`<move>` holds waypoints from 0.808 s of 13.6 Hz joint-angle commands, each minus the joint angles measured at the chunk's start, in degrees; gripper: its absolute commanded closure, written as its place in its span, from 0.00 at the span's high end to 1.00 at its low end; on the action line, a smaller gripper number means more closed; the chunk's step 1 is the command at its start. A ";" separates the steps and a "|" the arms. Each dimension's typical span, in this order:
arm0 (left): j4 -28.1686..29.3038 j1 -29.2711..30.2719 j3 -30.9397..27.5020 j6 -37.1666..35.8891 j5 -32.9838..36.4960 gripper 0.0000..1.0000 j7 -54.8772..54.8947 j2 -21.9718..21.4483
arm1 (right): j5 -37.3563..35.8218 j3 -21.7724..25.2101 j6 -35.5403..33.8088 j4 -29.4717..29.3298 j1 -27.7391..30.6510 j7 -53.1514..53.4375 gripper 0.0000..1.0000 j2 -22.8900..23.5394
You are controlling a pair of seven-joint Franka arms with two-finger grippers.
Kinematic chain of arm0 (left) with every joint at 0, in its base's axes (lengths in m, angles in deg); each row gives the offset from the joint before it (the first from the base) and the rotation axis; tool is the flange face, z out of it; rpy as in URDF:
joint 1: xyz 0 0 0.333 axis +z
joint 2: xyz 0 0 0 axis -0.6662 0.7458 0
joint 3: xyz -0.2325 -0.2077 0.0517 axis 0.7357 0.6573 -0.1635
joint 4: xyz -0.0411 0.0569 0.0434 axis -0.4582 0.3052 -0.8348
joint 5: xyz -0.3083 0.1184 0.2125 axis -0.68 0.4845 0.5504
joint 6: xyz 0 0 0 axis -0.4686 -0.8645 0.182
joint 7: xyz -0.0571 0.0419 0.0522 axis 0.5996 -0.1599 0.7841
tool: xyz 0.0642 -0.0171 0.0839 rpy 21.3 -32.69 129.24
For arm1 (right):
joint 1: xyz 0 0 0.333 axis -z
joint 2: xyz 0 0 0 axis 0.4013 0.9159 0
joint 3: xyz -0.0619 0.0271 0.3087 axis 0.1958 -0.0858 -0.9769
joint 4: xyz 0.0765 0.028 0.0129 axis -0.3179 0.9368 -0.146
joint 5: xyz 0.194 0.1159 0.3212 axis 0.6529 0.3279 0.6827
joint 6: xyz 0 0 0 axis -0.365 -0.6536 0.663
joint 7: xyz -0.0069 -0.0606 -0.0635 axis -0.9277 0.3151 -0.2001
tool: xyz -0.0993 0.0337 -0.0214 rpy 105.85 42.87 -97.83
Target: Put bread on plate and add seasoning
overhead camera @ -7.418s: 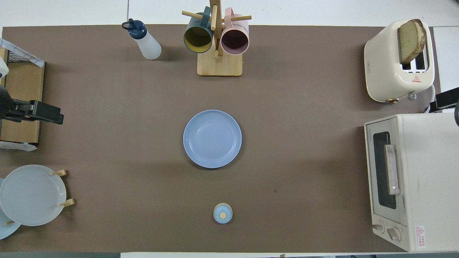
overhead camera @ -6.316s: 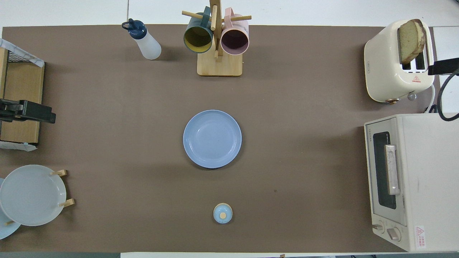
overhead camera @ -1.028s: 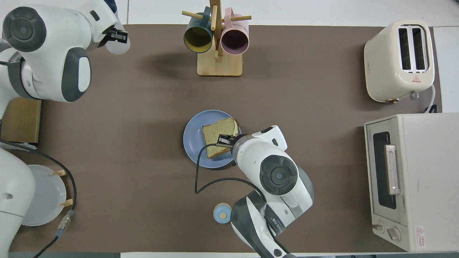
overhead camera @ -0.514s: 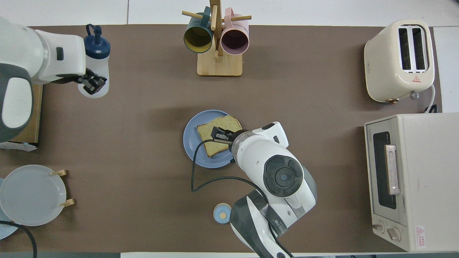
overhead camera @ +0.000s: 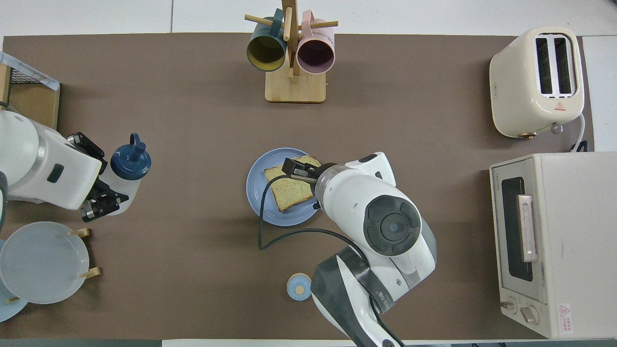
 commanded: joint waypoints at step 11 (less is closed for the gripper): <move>11.53 -2.37 -0.42 3.32 -6.19 0.00 11.21 -7.55 | 19.66 -3.25 -14.83 -25.43 -4.89 1.40 0.81 1.69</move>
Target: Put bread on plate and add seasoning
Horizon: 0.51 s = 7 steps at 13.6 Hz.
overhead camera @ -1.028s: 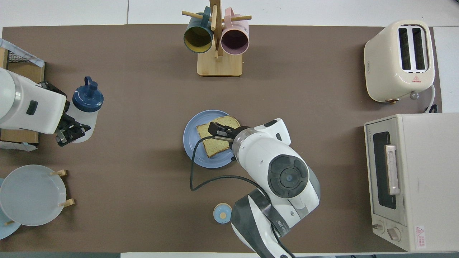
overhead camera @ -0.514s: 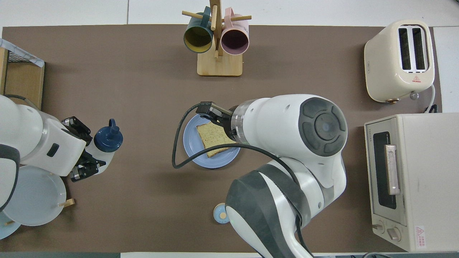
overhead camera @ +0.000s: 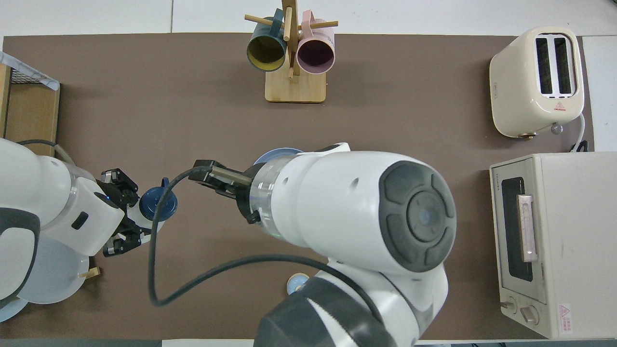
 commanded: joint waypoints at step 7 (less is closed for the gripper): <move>3.41 -0.99 -0.48 2.89 -3.09 0.00 2.76 -2.85 | -5.60 -0.20 2.09 -5.14 -4.12 0.59 0.62 3.26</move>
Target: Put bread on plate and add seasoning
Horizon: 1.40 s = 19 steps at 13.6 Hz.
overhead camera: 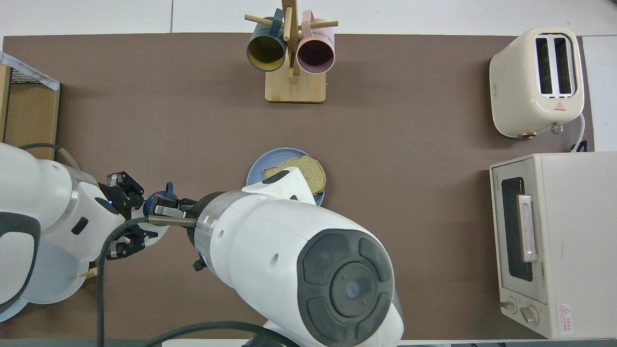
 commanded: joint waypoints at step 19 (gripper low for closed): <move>2.46 -0.85 -0.57 2.18 -1.60 0.00 1.15 -2.15 | -1.14 -0.04 0.18 -5.46 -0.41 1.45 0.21 4.14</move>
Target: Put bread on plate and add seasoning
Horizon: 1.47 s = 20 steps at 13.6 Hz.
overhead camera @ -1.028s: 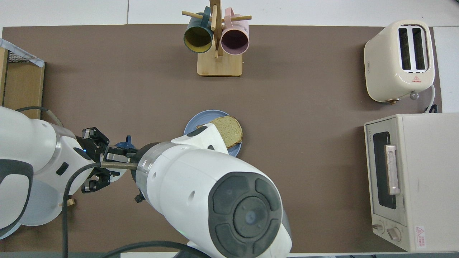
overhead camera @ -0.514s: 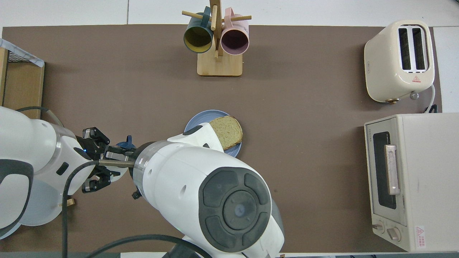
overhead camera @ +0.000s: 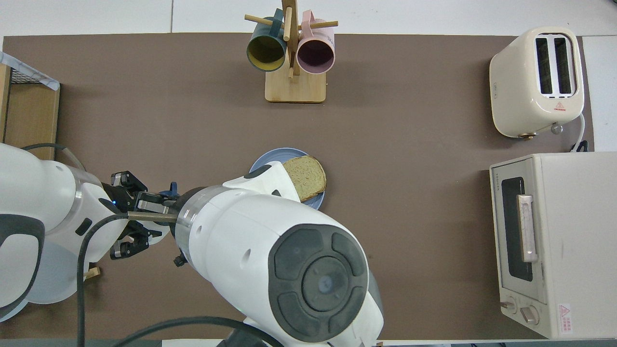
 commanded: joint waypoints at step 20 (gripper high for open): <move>2.06 -0.21 -0.70 0.66 -1.06 0.00 1.40 -2.07 | -0.55 -0.09 13.32 -0.38 0.84 10.71 0.00 2.46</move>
